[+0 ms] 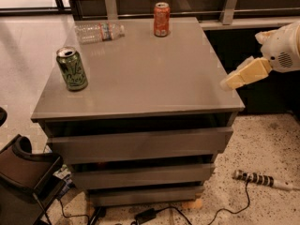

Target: Move coke can near green can

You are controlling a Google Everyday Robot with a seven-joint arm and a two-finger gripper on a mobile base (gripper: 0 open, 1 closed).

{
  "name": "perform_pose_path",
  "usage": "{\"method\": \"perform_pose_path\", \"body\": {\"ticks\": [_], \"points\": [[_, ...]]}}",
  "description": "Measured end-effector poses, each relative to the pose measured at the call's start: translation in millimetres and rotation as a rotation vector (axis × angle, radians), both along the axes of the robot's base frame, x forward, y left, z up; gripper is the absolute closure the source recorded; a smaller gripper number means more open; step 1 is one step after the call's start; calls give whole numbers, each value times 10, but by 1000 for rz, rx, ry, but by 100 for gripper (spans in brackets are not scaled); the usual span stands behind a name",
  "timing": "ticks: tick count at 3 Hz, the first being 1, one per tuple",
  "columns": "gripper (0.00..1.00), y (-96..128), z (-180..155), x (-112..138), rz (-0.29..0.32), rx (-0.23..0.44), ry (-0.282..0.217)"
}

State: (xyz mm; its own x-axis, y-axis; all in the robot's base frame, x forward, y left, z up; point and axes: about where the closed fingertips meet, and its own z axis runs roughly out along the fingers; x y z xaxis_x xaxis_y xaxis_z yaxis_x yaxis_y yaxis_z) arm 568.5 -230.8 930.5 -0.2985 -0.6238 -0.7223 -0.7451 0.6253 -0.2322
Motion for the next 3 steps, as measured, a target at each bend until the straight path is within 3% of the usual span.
{"method": "perform_pose_path", "body": {"ticks": [1, 2, 3], "points": [[0, 123, 41, 408, -18, 160, -136], [0, 204, 246, 725, -36, 243, -315], [0, 254, 421, 875, -62, 250, -402]]}}
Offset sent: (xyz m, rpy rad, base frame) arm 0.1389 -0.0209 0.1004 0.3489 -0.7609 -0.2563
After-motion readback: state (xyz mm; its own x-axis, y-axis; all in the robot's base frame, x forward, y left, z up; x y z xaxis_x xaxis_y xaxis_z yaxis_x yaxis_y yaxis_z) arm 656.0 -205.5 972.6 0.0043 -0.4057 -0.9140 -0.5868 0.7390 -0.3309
